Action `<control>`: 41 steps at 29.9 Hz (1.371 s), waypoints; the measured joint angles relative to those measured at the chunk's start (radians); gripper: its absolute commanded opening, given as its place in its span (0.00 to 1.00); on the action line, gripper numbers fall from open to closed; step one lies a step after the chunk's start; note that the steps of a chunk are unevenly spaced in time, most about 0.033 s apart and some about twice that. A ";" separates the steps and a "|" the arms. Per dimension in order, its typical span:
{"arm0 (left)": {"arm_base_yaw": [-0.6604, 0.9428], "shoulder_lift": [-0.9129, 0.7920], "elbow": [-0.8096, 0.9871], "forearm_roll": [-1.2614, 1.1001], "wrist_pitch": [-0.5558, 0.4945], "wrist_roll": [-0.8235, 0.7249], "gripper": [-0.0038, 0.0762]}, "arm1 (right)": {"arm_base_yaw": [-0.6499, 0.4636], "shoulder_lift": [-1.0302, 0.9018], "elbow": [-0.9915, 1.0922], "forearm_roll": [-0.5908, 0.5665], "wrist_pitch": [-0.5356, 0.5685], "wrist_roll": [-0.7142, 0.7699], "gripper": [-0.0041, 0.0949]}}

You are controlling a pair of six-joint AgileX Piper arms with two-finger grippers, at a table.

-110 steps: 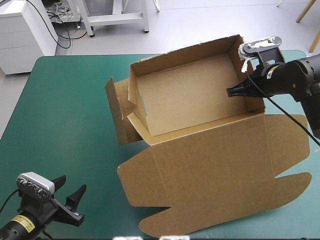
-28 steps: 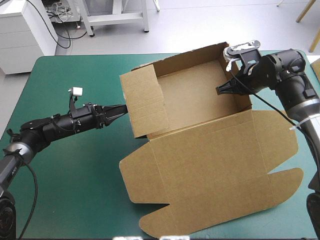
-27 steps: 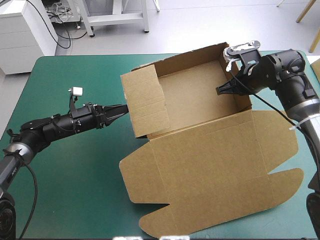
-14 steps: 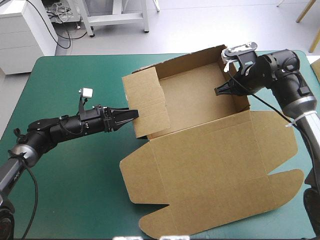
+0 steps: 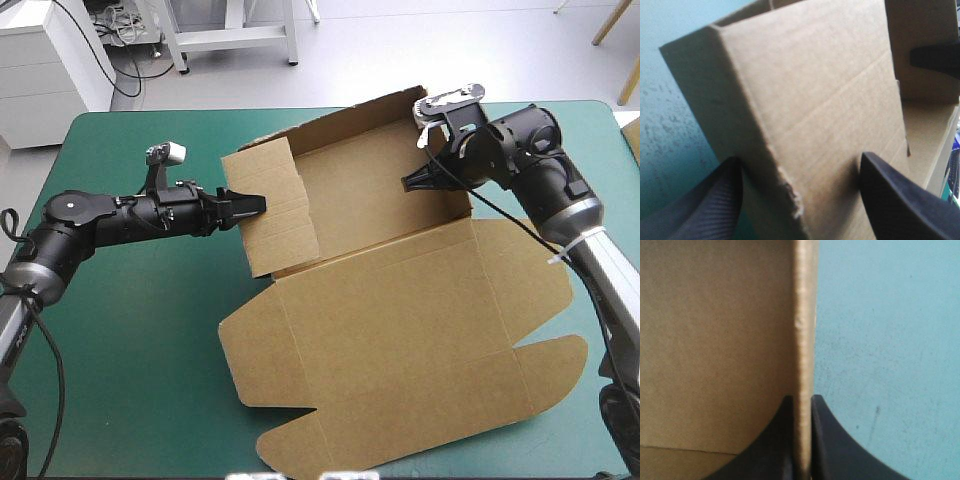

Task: Fold the box

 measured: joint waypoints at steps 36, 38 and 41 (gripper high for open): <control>-0.339 0.169 -0.307 1.107 -0.032 -0.887 0.04 | 0.116 0.124 0.001 -0.037 0.046 0.197 0.02; -0.339 0.207 -0.325 1.134 -0.015 -0.902 0.04 | 0.116 0.152 0.001 -0.031 0.047 0.200 0.02; -0.342 0.256 -0.348 1.186 0.005 -0.942 0.04 | 0.110 0.195 0.001 -0.014 0.040 0.204 0.02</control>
